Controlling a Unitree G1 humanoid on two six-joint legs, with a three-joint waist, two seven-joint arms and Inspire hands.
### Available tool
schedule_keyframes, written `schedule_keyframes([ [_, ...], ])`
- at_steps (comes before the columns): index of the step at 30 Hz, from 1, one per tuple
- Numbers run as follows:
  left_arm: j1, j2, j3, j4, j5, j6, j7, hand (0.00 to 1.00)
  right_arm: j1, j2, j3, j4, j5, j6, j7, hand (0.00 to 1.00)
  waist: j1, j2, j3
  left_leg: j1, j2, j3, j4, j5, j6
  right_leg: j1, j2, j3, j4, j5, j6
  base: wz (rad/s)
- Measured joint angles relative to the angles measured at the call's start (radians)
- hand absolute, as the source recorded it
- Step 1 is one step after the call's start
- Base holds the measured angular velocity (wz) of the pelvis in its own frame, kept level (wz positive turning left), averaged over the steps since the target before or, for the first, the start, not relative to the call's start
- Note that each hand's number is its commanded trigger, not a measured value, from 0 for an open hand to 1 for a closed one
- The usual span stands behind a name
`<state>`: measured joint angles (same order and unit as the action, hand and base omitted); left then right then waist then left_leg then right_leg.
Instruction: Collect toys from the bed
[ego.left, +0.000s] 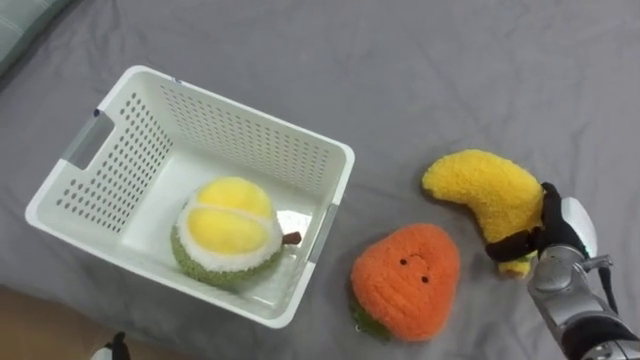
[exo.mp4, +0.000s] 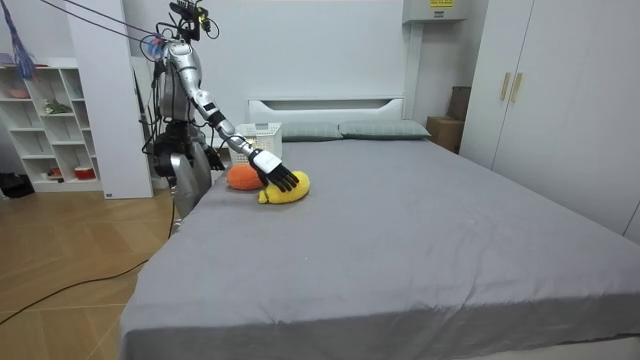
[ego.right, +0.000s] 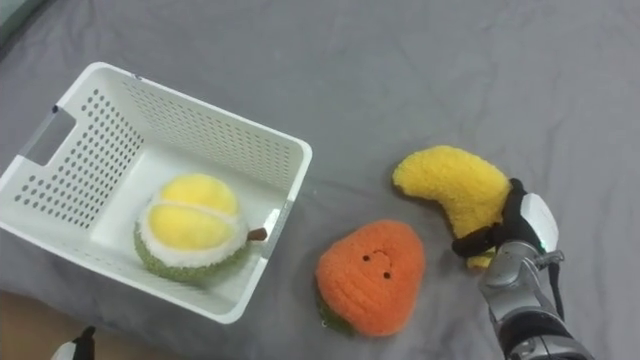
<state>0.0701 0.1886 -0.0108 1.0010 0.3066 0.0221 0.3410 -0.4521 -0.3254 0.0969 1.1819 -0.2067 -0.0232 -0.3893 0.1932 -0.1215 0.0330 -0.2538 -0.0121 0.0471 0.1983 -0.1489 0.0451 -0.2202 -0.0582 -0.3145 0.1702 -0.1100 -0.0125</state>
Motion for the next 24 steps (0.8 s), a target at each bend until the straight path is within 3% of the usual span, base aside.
schedule_keyframes([
  [2,0.000,0.000,-0.002,0.000,0.000,0.000,0.000,0.00,0.000,0.000,0.000,0.000,0.000,0.000,0.000,0.00,0.001,0.000,0.0022,-0.001,0.000,0.000,0.000,0.001,0.001,0.000,-0.001,-0.002,0.000,0.000,0.001,0.00],
  [3,0.001,0.000,-0.002,0.000,0.000,0.000,0.000,0.00,0.000,0.000,0.000,0.000,0.000,0.000,0.000,0.52,0.001,0.000,0.0024,-0.002,0.000,0.000,0.000,0.001,0.001,0.000,-0.001,-0.003,0.000,0.000,0.001,0.00],
  [4,0.001,0.000,-0.002,0.000,0.000,0.000,0.000,0.00,0.000,-0.001,0.000,0.000,0.000,0.000,0.000,0.59,0.001,0.001,0.0027,-0.003,0.000,0.000,0.001,0.001,0.001,-0.001,-0.002,-0.004,0.000,0.001,0.001,0.00],
  [5,0.001,0.000,-0.002,0.000,-0.001,0.000,0.000,0.00,0.000,-0.002,0.000,0.000,0.000,0.000,-0.002,0.90,0.002,0.001,0.0027,-0.005,0.000,0.000,0.001,0.001,0.001,-0.002,-0.002,-0.005,0.001,0.001,0.001,0.00],
  [6,0.001,0.000,-0.002,0.000,-0.001,-0.001,0.000,0.00,0.000,-0.002,0.000,0.000,0.000,0.000,-0.003,1.00,0.003,0.001,0.0032,-0.005,0.000,-0.001,0.001,0.001,0.001,-0.003,-0.002,-0.005,0.001,0.001,0.001,0.00],
  [12,0.010,0.001,-0.002,0.001,-0.001,-0.001,0.001,0.00,0.000,-0.020,0.000,0.007,0.002,0.000,-0.052,1.00,0.006,0.011,0.0072,-0.014,-0.001,-0.008,0.002,0.001,0.001,-0.008,-0.002,-0.011,-0.001,0.001,0.001,0.02],
  [15,0.015,0.001,-0.003,0.000,-0.002,-0.001,0.001,0.00,-0.002,-0.039,0.000,0.007,0.003,0.000,-0.059,1.00,0.007,0.013,0.0063,-0.014,-0.001,-0.008,0.002,0.001,0.001,-0.008,-0.002,-0.013,-0.001,0.000,0.001,0.00],
  [24,0.016,0.001,-0.006,-0.003,-0.003,0.002,0.001,0.00,-0.002,-0.050,0.032,0.032,0.012,0.002,-0.053,1.00,0.007,0.027,0.0019,-0.015,-0.001,-0.009,0.004,0.001,0.001,-0.008,-0.003,-0.017,0.000,0.000,0.001,0.00],
])
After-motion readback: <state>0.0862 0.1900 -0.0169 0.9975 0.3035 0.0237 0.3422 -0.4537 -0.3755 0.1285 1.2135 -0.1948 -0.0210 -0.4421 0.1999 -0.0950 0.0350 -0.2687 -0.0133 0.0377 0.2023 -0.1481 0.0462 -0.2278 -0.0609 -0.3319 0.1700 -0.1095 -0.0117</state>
